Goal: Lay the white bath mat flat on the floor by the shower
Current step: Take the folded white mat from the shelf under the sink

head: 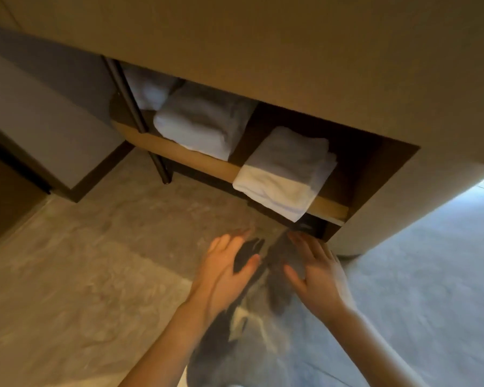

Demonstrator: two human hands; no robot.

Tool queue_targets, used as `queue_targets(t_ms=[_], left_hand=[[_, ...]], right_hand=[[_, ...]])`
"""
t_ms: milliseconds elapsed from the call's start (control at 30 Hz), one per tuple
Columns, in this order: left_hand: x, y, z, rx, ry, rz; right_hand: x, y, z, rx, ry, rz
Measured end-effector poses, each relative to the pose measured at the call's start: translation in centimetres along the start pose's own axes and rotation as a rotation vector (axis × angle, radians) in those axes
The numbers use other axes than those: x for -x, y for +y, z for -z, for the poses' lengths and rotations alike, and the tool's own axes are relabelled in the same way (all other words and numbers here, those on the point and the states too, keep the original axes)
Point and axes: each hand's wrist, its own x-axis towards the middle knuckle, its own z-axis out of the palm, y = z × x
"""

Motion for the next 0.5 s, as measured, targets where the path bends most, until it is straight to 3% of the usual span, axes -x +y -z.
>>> queue_targets(t_ms=[133, 333, 500], left_hand=[[-2.9, -4.9, -2.3, -0.087, 0.003, -0.076], [-7.1, -6.3, -2.6, 0.07, 0.132, -0.158], [-12.5, -5.3, -2.3, 0.105, 0.183, -0.248]], right_hand=[[-2.8, 1.7, -3.5, -0.025, 0.094, 0.032], [-6.2, 2.4, -4.2, -0.04, 0.337, 0.127], [-8.5, 2.8, -3.4, -0.052, 0.643, 0.192]])
